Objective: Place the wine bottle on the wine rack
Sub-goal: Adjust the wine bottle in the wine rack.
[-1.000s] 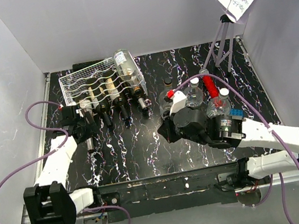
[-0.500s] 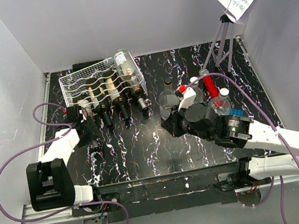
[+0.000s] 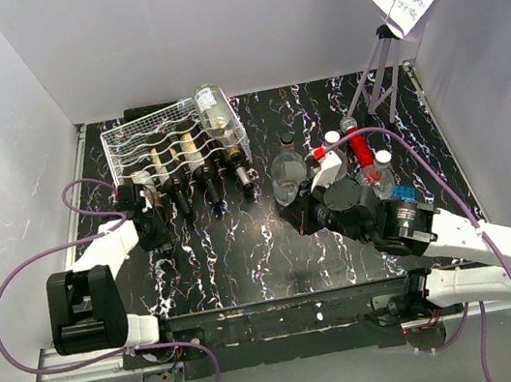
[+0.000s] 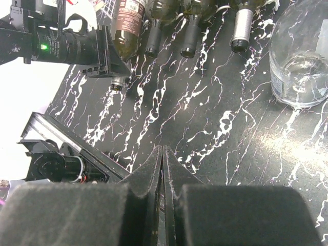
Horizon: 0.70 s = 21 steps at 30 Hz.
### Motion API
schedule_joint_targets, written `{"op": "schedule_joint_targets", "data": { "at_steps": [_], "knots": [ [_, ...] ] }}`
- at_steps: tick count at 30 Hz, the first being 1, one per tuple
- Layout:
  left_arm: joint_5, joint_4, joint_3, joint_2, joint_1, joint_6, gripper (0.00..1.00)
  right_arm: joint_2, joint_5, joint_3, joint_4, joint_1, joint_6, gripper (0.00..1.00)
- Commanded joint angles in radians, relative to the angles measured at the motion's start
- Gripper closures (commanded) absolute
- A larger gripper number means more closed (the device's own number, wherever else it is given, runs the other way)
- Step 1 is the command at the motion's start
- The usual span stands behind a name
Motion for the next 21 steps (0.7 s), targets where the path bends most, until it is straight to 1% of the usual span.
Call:
{"op": "schedule_joint_targets", "data": {
  "at_steps": [1,5,11,15,17,21],
  "knots": [
    [-0.057,0.005,-0.001,-0.051,0.008,-0.021,1.00,-0.019,-0.002,0.025,0.047,-0.004,-0.017,0.92],
    [-0.084,0.035,0.019,-0.045,0.008,-0.027,1.00,-0.031,-0.002,0.018,0.058,-0.004,-0.021,0.92],
    [-0.223,0.149,-0.004,-0.064,-0.003,-0.075,1.00,-0.039,0.001,0.011,0.064,-0.004,-0.030,0.92],
    [-0.300,0.252,-0.045,-0.117,-0.040,-0.043,1.00,-0.039,-0.004,-0.006,0.079,-0.004,-0.030,0.92],
    [-0.304,0.291,-0.059,-0.137,-0.043,-0.021,1.00,-0.037,-0.005,-0.014,0.087,-0.004,-0.030,0.92],
    [-0.304,0.315,-0.030,-0.091,-0.043,0.026,1.00,-0.034,-0.005,-0.021,0.096,-0.006,-0.027,0.92]
  ]
}}
